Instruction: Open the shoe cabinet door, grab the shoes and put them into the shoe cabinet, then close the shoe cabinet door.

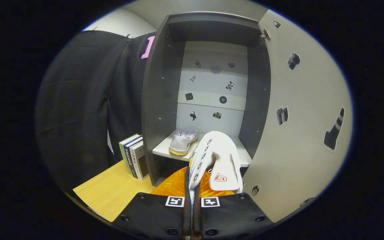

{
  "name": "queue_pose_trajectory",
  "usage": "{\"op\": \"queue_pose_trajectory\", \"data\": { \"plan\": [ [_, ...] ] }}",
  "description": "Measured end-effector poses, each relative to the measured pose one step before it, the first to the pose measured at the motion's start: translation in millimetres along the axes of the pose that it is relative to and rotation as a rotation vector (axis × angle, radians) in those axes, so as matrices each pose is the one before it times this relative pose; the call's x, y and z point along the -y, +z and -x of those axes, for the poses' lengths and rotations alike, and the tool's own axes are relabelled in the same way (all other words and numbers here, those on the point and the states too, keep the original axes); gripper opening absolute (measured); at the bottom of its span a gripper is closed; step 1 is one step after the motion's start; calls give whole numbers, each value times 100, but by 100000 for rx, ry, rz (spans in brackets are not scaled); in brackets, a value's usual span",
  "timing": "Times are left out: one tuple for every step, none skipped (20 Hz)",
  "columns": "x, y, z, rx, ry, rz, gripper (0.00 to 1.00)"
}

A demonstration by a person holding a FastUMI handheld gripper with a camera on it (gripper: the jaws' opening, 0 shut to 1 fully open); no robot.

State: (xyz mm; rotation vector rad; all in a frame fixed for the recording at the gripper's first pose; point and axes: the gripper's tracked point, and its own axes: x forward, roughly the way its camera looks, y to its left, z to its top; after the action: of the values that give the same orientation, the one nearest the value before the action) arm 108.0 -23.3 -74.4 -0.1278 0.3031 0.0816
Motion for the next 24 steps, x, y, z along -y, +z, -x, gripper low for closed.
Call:
{"op": "queue_pose_trajectory", "data": {
  "plan": [
    [564,1285,-580,1740,-999,30,4],
    [564,1048,-583,843,-918,-172,4],
    [491,862,-1216,495,-976,-636,4],
    [587,1186,-897,1579,-919,-573,4],
    [626,758,-1041,420,-1242,-120,4],
    [771,620,-1177,453,-1482,85,4],
    [679,630,-1274,697,-1160,-150,4],
    [572,473,-1152,82,-958,-395,4],
    [627,143,-1287,12,-1087,-1373,4],
    [600,217,-1504,-485,-925,-1824,4],
    [617,-15,-1349,-614,-1021,-1900,4],
    [493,-29,-1149,-864,-1085,-1738,4],
    [626,-257,-1581,-1399,-1349,-1535,4],
    [381,-363,-1386,-1424,-1347,-1243,4],
    [258,-535,-1418,-1970,-1114,-631,4],
    [159,-401,-1380,-1550,-672,-53,4],
    [60,-396,-1270,-997,-147,182,4],
    [-103,-400,-1218,-1614,201,675,4],
    [-121,-333,-1354,-1366,628,1152,4],
    [-168,-181,-1100,-1134,411,1216,4],
    [-162,-59,-895,-379,367,1591,4],
    [-195,55,-1042,-174,99,2302,4],
    [-168,-281,-1069,-1164,129,2837,4],
    [-236,-239,-860,-952,61,1846,4]
  ]
}}
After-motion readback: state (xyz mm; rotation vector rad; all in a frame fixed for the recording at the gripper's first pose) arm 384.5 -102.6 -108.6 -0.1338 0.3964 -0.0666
